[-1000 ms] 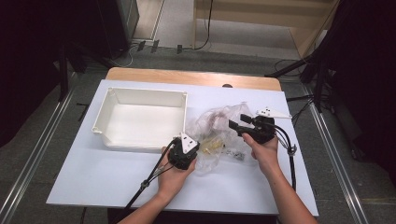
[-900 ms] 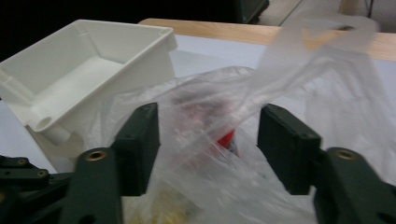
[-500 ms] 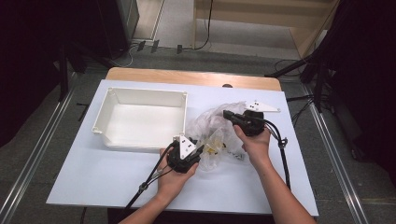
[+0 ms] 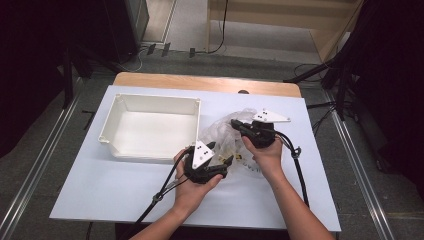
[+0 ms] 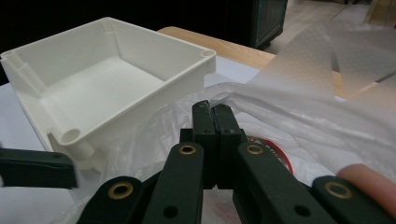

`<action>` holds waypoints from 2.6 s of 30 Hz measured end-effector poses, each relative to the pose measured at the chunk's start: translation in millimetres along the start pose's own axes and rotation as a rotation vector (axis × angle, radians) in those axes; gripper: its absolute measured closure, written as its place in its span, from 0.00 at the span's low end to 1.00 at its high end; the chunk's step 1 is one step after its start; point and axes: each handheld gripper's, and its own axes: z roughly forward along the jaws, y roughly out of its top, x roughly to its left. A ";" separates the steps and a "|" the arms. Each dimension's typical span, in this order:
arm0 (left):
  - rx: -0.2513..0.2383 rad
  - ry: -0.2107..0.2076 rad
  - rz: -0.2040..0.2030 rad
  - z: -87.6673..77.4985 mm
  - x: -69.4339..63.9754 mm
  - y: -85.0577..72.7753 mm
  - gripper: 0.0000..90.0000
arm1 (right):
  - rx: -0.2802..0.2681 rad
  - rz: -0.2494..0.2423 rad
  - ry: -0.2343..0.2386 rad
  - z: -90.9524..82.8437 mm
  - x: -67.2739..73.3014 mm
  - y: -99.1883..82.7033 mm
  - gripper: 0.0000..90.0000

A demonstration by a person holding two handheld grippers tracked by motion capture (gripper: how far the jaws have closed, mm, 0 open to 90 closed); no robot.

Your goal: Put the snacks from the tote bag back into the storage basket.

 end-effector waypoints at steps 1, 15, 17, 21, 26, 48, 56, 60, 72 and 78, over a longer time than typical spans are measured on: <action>0.027 0.020 -0.006 4.8 0.8 0.1 0.33 | -0.003 -0.003 0.006 -0.6 0.4 0.4 1.00; 0.056 0.051 -0.074 14.6 22.6 3.7 1.00 | -0.037 -0.056 0.037 -26.4 -2.2 4.7 0.75; 0.056 0.060 -0.077 13.9 24.6 4.5 1.00 | -0.045 -0.058 0.036 -31.5 -2.5 6.3 0.74; 0.050 0.076 -0.082 13.4 26.3 5.1 1.00 | -0.081 -0.076 -0.009 -43.5 -6.1 10.4 0.73; 0.038 0.095 -0.081 12.0 28.7 6.6 1.00 | -0.188 -0.060 -0.121 -59.6 -13.8 13.7 0.65; 0.097 0.199 -0.060 29.4 32.3 -0.6 1.00 | -0.002 0.018 -0.178 -8.0 -52.1 -7.2 1.00; 0.149 0.247 -0.021 39.5 27.3 -14.9 1.00 | 0.092 0.103 -0.207 22.6 -70.7 -22.5 1.00; 0.199 0.252 0.001 43.1 26.0 -22.8 1.00 | 0.159 0.128 -0.227 33.4 -78.8 -34.2 1.00; 0.215 0.236 0.030 41.8 22.6 -27.7 1.00 | 0.085 0.082 -0.124 22.2 -73.4 -30.8 0.62; 0.198 0.225 0.016 39.9 23.5 -27.9 1.00 | -0.017 0.042 -0.145 6.5 -61.2 -14.3 0.50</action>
